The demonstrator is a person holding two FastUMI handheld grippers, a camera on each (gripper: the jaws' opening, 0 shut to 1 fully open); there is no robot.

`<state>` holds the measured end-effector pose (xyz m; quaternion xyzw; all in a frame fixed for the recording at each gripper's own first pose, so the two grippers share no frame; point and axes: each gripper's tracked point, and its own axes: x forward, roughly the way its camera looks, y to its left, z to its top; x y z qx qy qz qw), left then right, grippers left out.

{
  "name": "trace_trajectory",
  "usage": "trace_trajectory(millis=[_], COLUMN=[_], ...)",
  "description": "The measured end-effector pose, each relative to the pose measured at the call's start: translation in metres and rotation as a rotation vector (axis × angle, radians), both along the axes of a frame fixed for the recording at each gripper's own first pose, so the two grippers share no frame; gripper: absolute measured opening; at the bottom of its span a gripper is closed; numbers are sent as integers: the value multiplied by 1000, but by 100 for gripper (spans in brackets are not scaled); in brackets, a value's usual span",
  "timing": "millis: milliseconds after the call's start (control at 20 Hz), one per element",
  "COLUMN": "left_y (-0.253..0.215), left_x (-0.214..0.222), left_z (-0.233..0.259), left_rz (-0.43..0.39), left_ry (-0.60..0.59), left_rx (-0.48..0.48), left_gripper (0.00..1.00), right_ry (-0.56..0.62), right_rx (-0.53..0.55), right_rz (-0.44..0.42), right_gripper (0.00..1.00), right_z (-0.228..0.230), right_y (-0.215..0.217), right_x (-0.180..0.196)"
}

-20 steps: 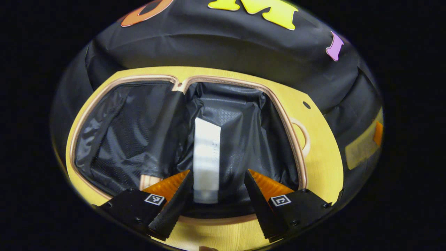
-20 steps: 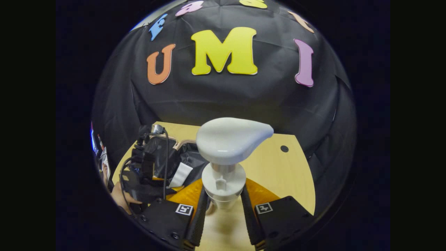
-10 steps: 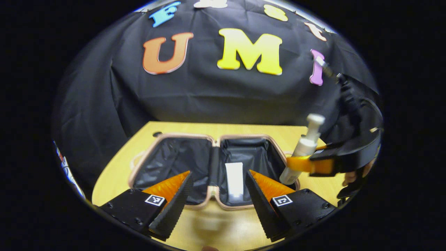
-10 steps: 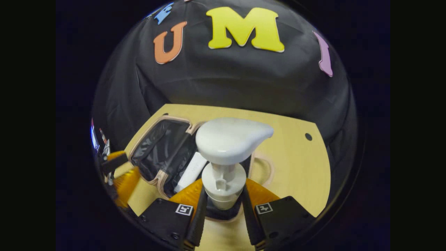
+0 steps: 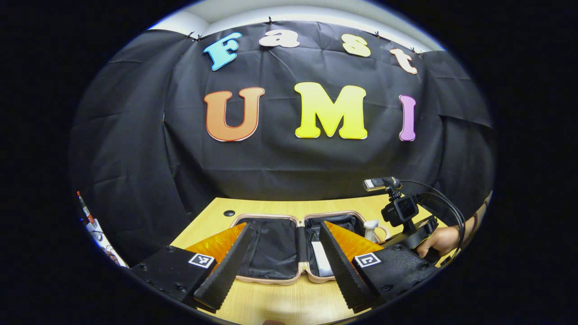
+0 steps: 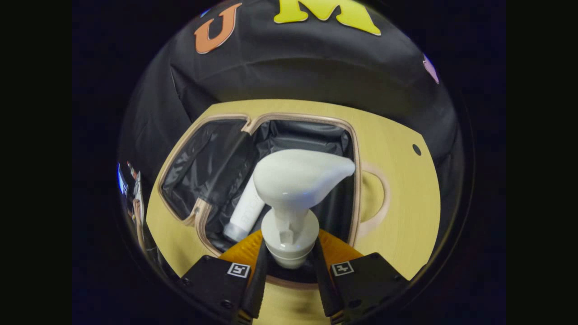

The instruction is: First open the suitcase, pack the skin care products into it, and then close the suitcase.

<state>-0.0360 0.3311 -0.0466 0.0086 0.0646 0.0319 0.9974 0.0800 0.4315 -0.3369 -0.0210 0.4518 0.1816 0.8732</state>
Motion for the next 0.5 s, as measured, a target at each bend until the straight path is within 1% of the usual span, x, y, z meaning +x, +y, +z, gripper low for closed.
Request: trace_trajectory(millis=[100, 250, 300, 350, 500], left_y=[6, 10, 10, 11, 14], left_x=[1, 4, 4, 4, 6], left_z=[13, 12, 11, 11, 11], left_rz=[7, 5, 4, 4, 12], left_ry=[-28, -29, -26, -23, -26], left_rx=[8, 7, 5, 1, -7], left_gripper=[96, 96, 96, 96, 96], right_ry=[-7, -7, -5, 3, 35], right_rx=[-4, -6, -7, -9, -11], right_rz=[-14, -63, -82, -99, -140], right_gripper=[48, 48, 46, 48, 48], right_z=[0, -5, -8, -10, -24], right_y=[5, 12, 14, 16, 20], right_x=[9, 26, 32, 37, 47])
